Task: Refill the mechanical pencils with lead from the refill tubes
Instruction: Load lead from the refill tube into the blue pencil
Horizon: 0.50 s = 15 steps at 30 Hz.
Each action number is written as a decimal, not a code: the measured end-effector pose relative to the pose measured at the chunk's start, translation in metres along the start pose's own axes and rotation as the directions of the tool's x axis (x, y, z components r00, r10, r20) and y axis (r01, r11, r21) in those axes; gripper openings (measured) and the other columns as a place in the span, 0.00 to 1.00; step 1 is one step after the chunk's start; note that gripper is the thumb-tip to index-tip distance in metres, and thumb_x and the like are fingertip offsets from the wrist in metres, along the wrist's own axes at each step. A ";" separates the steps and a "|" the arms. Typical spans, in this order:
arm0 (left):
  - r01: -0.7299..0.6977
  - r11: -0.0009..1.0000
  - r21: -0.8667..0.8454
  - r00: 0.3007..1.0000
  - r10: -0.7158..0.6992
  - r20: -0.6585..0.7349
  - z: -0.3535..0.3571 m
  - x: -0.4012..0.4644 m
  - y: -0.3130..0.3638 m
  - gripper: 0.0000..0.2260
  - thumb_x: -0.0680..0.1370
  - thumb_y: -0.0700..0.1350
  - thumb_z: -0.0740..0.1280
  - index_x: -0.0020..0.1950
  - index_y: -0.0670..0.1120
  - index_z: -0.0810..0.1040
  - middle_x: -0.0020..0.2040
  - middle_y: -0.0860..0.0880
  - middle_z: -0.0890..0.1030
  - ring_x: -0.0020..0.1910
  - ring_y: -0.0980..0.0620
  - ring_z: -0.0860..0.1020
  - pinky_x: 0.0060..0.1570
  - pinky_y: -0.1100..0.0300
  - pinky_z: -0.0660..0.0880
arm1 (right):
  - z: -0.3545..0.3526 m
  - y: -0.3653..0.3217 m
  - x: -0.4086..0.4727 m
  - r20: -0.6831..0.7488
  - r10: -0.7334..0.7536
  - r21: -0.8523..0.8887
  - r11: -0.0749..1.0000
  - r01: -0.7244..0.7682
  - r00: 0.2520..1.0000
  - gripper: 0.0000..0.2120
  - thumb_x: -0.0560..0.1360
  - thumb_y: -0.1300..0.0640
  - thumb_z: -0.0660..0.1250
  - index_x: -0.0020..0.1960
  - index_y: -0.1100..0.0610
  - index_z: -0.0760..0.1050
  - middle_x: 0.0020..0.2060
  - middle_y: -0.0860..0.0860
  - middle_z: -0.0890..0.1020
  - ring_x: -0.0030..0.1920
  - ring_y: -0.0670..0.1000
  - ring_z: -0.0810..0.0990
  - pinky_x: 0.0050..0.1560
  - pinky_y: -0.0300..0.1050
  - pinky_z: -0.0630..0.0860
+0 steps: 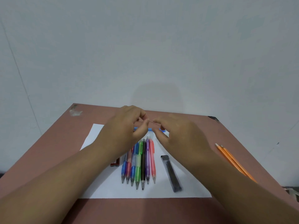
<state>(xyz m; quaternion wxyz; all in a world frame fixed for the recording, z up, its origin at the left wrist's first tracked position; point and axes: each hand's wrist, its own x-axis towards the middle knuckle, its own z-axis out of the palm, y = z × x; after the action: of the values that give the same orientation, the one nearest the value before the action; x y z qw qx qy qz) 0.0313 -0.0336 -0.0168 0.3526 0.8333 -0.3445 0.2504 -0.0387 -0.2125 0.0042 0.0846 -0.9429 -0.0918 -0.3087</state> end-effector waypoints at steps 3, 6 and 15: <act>-0.023 1.000 -0.007 0.999 0.023 -0.037 0.001 0.001 -0.001 0.08 0.78 0.55 0.59 0.47 0.54 0.74 0.41 0.62 0.72 0.44 0.59 0.72 0.40 0.66 0.67 | 0.013 0.005 0.007 -0.086 -0.102 -0.107 0.990 0.092 0.991 0.09 0.79 0.55 0.64 0.47 0.53 0.83 0.37 0.49 0.82 0.36 0.52 0.78 0.34 0.51 0.78; -0.006 1.000 -0.030 0.998 0.004 -0.060 0.003 0.002 -0.004 0.10 0.79 0.57 0.58 0.51 0.55 0.75 0.43 0.63 0.73 0.45 0.59 0.73 0.42 0.65 0.70 | 0.015 0.011 0.014 -0.094 -0.128 -0.122 0.986 0.116 0.987 0.12 0.81 0.54 0.60 0.50 0.53 0.83 0.37 0.49 0.80 0.37 0.52 0.76 0.34 0.52 0.76; 0.265 0.964 0.018 0.952 -0.265 0.153 -0.003 0.013 0.005 0.08 0.81 0.56 0.64 0.58 0.57 0.77 0.51 0.63 0.76 0.51 0.62 0.74 0.47 0.64 0.72 | 0.016 0.027 0.013 -0.196 0.142 0.274 0.958 -0.085 0.970 0.06 0.79 0.56 0.70 0.53 0.51 0.85 0.43 0.44 0.85 0.41 0.42 0.80 0.44 0.42 0.81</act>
<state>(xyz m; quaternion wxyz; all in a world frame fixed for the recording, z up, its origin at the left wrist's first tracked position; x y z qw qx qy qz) 0.0356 -0.0391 -0.0043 0.3563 0.8883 -0.2562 0.1353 -0.0134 -0.2335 -0.0032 0.2362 -0.8884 -0.0681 -0.3877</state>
